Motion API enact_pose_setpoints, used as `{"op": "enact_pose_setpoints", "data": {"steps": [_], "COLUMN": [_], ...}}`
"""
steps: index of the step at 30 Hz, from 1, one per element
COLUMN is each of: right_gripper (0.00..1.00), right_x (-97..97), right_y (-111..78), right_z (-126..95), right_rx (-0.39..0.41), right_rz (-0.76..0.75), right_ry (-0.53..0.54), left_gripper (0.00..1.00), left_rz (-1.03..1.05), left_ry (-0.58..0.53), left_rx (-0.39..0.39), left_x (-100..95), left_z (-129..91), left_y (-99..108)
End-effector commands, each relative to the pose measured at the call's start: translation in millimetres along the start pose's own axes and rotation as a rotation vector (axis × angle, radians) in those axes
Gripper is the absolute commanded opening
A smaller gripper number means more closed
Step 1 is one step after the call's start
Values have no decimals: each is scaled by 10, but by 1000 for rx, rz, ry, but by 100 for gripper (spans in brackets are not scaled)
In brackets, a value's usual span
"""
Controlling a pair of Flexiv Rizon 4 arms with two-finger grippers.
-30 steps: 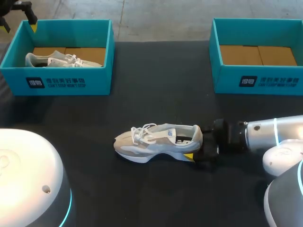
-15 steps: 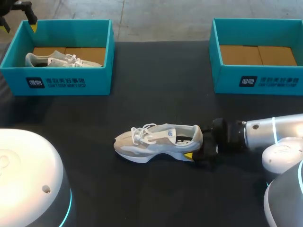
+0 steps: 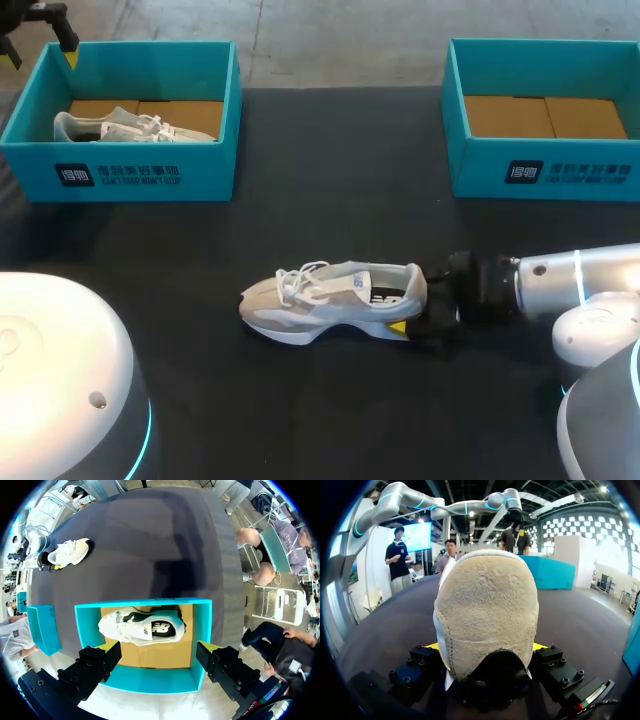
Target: Take the shoe out of the shoebox, open the shoe tongue, remove and reinsert the insole, then place the shoe into the shoebox
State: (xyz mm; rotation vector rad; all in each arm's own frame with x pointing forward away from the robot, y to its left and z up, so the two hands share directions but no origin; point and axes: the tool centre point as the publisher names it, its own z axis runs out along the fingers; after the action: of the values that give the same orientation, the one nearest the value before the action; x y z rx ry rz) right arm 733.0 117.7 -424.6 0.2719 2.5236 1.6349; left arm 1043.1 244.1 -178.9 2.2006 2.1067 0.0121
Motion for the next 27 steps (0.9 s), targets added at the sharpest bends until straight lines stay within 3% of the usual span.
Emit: {"op": "enact_pose_setpoints", "data": {"steps": [1, 17, 27], "right_gripper": [0, 0, 0], "right_x": [20, 20, 20], "right_y": [11, 11, 11], "right_z": [20, 20, 20], "right_rx": [-1, -1, -1], "right_rz": [-1, -1, -1], "right_ry": [-2, -2, -2], "left_gripper": [100, 100, 100], "left_rz": [0, 0, -109], "left_ry": [2, 2, 16], "left_rx": [-2, -2, -26], "left_x": [-1, -1, -141], "left_z": [-3, -3, -11], "left_y": [-12, -12, -72]}}
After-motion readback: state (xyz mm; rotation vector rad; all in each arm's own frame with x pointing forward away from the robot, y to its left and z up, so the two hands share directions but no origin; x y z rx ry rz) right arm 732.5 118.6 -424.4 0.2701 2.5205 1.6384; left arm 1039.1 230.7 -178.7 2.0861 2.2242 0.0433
